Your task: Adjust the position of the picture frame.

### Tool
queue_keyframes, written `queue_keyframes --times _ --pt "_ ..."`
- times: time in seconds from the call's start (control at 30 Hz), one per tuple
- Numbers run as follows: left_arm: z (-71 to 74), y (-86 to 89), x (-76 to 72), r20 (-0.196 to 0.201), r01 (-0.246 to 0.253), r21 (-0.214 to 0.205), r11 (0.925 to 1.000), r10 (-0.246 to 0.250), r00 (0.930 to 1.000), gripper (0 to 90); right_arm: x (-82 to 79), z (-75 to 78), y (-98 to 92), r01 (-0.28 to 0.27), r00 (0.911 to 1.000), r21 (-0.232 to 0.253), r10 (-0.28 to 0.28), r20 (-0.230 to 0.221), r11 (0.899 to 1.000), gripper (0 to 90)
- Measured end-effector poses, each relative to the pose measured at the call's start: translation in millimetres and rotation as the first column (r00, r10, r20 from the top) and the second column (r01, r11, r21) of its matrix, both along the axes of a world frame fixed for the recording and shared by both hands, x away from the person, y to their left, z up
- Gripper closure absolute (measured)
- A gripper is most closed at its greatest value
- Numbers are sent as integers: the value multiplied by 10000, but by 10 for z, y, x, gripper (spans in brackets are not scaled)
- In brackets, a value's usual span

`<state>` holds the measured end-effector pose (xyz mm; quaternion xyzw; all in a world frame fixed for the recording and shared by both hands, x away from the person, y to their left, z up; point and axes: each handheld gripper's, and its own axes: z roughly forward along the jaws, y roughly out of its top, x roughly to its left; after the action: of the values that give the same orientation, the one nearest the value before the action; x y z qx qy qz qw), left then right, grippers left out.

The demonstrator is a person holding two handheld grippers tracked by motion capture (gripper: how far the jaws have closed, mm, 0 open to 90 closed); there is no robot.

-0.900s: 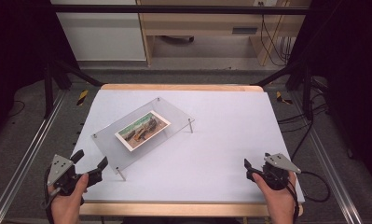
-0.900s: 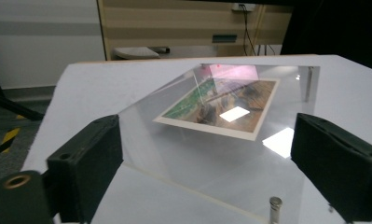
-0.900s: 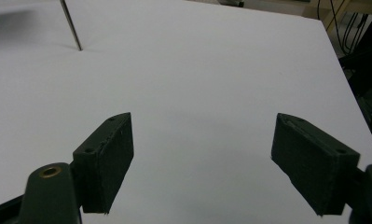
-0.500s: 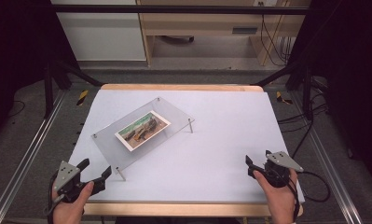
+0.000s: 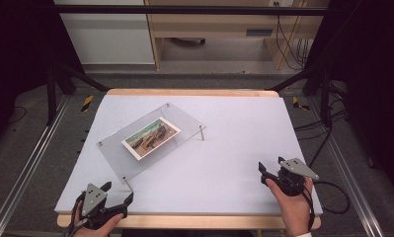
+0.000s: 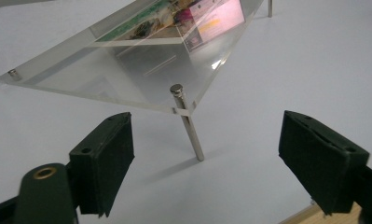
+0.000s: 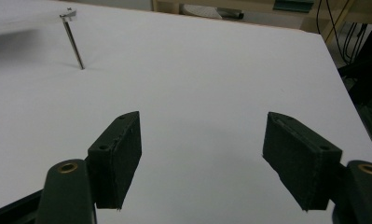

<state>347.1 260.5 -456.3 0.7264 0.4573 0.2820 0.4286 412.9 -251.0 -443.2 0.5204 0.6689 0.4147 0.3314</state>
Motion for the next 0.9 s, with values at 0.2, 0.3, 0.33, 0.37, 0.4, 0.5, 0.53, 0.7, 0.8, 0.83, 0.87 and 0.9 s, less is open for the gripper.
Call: queue_keyframes --times 0.2,0.3,0.33,0.37,0.4,0.5,0.53,0.7,0.8,0.83,0.87,0.9 --pt "-36 -27 50 43 -357 -247 9991 358 9993 264 6 -5 1 -2 10000 -58 2 2 10000 294" --pt "-105 -12 106 -318 -520 -717 9961 498 9983 301 5 -4 -13 30 10000 -23 -30 -1 10000 301" --pt "-122 -14 122 -380 -538 -748 9957 511 9980 315 5 -4 -17 65 10000 -13 -65 -21 10000 303" --pt "-142 -21 146 -443 -538 -783 9955 504 9977 330 6 -4 -21 61 10000 11 -61 -26 10000 306" --pt "-142 -21 146 -443 -538 -783 9955 504 9977 343 6 -4 -21 61 10000 11 -61 -26 10000 306" --pt "-186 -51 204 -442 -571 -642 9963 544 9975 399 10 -7 -30 67 10000 6 -67 -52 10000 310" --pt "-186 -51 208 -418 -611 -582 9964 588 9974 413 9 -7 -28 70 10000 17 -70 -54 10000 312" --pt "-187 -57 219 -204 -750 -602 9954 739 9971 490 15 -7 -14 8 10000 -23 -8 -84 10000 314" --pt "-203 -54 237 -243 -750 -788 9941 733 9970 514 16 -11 -13 -6 9999 -62 5 -103 10000 314" --pt "-209 -54 242 -294 -773 -815 9937 752 9967 527 15 -12 -16 -9 9999 -74 8 -107 10000 315" --pt "-209 -54 242 -294 -773 -815 9937 752 9967 540 15 -12 -16 -9 9999 -74 8 -107 10000 315" --pt "-213 -57 247 -287 -743 -836 9937 721 9970 540 16 -12 -20 -7 10000 -81 6 -83 10000 315"
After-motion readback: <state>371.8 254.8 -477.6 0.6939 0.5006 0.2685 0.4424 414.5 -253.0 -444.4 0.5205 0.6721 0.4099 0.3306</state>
